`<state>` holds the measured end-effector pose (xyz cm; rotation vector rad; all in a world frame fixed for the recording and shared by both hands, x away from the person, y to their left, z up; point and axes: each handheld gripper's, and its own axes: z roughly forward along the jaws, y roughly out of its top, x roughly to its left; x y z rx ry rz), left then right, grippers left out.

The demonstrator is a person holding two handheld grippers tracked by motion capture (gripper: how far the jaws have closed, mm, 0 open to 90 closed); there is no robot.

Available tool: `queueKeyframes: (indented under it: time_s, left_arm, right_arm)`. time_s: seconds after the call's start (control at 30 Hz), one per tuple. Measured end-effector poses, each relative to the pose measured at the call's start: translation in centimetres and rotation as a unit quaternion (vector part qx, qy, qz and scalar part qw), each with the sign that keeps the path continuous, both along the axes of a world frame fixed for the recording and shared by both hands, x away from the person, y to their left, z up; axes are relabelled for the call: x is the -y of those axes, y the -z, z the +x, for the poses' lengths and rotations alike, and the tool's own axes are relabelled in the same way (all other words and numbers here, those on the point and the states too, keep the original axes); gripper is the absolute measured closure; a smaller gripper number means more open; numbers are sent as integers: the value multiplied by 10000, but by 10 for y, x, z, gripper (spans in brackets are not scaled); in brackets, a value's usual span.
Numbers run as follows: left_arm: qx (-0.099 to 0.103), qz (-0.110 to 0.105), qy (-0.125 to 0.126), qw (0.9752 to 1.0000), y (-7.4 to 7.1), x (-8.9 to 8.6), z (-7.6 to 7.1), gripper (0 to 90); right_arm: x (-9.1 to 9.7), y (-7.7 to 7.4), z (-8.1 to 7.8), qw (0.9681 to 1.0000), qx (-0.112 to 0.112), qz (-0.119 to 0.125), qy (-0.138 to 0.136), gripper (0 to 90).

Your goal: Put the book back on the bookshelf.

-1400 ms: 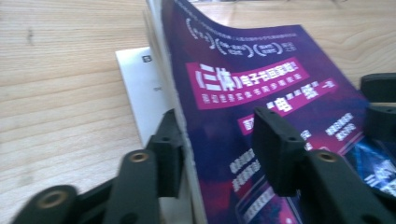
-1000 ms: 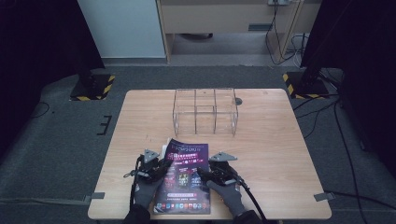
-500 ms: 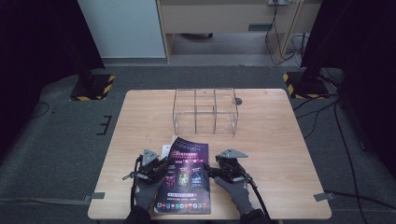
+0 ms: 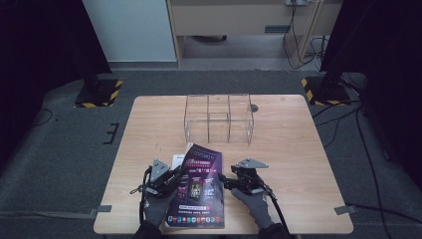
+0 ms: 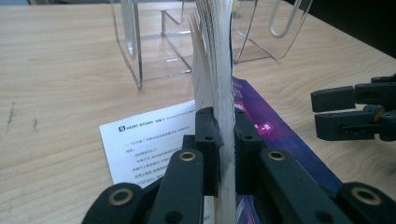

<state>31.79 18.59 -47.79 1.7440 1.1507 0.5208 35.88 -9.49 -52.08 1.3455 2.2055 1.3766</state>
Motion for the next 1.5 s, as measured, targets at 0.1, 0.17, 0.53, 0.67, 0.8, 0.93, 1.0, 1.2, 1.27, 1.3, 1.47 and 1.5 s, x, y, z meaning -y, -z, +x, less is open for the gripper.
queueKeyframes:
  time_s: [0.1, 0.17, 0.53, 0.67, 0.8, 0.93, 1.0, 1.2, 1.27, 1.3, 1.47, 1.5]
  left_arm:
    - [69, -72, 40, 9999, -4, -1, -3, 833]
    - [125, -103, 55, 9999, -7, -2, -6, 833]
    - [535, -183, 96, 9984, -22, -1, -21, 833]
    - [675, -216, 148, 9974, -28, 0, -26, 834]
    - [797, -237, 213, 9963, -33, 0, -30, 834]
    - [857, -280, 271, 9956, -37, 0, -32, 834]
    - [878, -285, 277, 9953, -37, 0, -33, 834]
    - [910, -312, 275, 9950, -38, 0, -34, 834]
    - [915, -313, 276, 9949, -37, 0, -34, 834]
    - [930, -317, 268, 9948, -37, 0, -34, 834]
    - [962, -316, 289, 9944, -37, 0, -35, 834]
    - [968, -314, 292, 9944, -37, 0, -35, 834]
  right_arm:
    - [2, -1, 1, 10000, 36, 75, -41, 347]
    - [3, -2, 1, 9999, 49, 120, -61, 347]
    - [-1, -4, 5, 9993, 6, 297, -226, 322]
    - [-6, -6, 6, 9987, 29, 324, -379, 303]
    - [-9, -6, 7, 9979, -12, 411, -505, 296]
    - [-11, -3, 8, 9959, -86, 561, -705, 278]
    - [-12, -3, 8, 9952, -124, 619, -743, 275]
    - [-16, 2, 10, 9911, -378, 862, -939, 267]
    - [-18, 3, 11, 9886, -474, 965, -1051, 268]
    - [-20, 4, 11, 9874, -528, 1007, -1104, 271]
    - [-25, 6, 12, 9844, -623, 1112, -1212, 280]
    - [-25, 6, 12, 9836, -658, 1161, -1210, 287]
